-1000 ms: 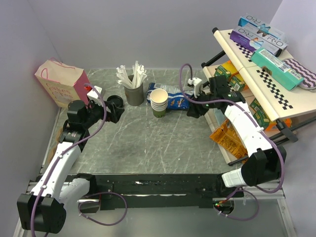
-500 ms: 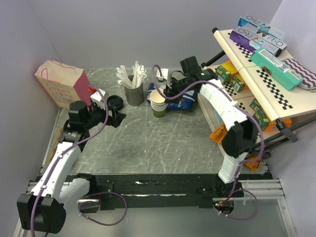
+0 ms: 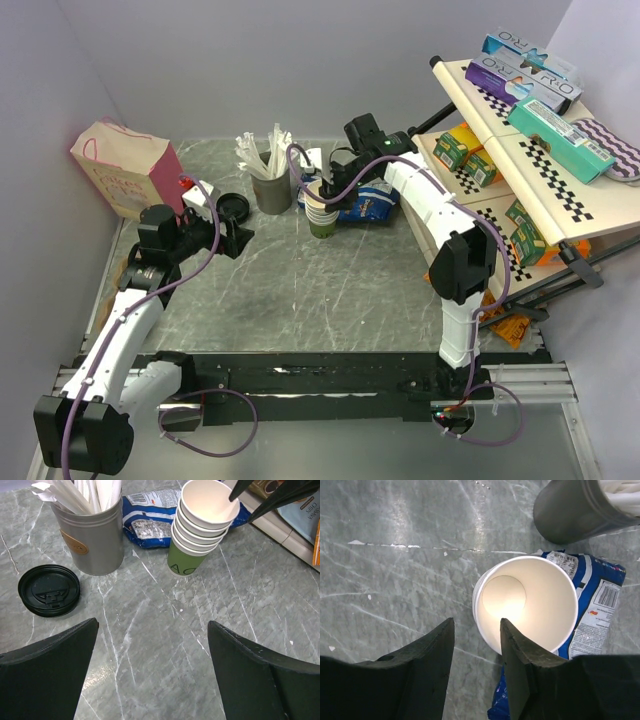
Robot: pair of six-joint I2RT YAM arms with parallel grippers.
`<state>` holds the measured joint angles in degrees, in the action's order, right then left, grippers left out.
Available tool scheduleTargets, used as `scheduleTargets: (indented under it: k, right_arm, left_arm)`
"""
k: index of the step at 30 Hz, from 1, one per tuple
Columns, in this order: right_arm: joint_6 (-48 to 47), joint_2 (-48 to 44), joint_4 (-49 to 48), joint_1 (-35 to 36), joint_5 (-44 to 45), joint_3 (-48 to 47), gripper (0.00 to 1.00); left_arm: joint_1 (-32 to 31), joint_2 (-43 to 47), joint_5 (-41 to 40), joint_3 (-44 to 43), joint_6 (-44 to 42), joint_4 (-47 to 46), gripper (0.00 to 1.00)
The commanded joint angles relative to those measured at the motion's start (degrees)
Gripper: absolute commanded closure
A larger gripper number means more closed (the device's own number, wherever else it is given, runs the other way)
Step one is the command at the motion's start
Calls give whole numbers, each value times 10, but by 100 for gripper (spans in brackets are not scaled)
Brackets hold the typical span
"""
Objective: Pack the takeout coffee
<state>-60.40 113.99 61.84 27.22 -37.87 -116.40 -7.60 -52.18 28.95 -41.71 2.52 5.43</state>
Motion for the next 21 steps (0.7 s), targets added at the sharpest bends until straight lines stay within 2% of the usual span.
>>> scheduleTargets:
  k: [1, 21]
  right_arm:
    - [-35, 5, 18, 8, 2, -16, 52]
    - [-34, 30, 6, 16, 27, -24, 64]
  left_arm:
    - [0, 9, -4, -15, -4, -17, 3]
    - [5, 9, -7, -6, 4, -28, 3]
